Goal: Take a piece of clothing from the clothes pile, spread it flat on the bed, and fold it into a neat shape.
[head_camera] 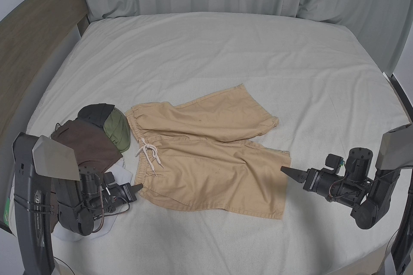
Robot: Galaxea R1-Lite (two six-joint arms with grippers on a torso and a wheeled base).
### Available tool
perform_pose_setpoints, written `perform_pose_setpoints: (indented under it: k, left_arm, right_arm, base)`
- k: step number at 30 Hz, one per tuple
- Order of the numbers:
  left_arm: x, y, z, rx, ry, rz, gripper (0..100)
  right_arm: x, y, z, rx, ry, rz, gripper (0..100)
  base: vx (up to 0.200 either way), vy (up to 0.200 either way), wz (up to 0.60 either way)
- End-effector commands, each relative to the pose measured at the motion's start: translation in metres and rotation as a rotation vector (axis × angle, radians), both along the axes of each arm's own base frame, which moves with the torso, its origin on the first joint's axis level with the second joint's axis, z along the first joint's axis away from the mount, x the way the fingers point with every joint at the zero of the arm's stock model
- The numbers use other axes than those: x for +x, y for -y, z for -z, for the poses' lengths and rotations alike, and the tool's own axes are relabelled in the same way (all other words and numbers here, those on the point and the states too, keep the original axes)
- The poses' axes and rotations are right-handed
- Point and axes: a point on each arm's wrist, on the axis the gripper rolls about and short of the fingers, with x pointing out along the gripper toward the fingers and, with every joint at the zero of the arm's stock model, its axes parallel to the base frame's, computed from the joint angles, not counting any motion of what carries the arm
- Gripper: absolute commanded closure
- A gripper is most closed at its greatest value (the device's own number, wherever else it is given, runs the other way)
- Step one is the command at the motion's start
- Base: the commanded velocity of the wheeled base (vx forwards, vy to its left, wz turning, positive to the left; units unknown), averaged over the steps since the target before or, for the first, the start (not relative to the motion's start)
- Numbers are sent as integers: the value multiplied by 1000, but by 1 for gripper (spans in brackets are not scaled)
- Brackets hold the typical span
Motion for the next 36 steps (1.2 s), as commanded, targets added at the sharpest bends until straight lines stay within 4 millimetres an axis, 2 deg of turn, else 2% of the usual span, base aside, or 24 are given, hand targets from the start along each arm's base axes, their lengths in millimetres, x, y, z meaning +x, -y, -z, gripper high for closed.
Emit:
perform_pose_setpoints:
  k: [1,11,36]
  left_arm:
    - [0,0,0,-1,1,2,100]
    - [0,0,0,0,3,2,100]
    - [1,-1,-1,1,7,-2,100]
  right_arm:
    - [-7,-2,13,-24,-57,-16,0]
    - [-14,-13,46,-63,-178,-64,0]
    - [-21,-19,79,-92,-304,-85,0]
  base:
    - [0,0,0]
    - [0,0,0]
    - [0,0,0]
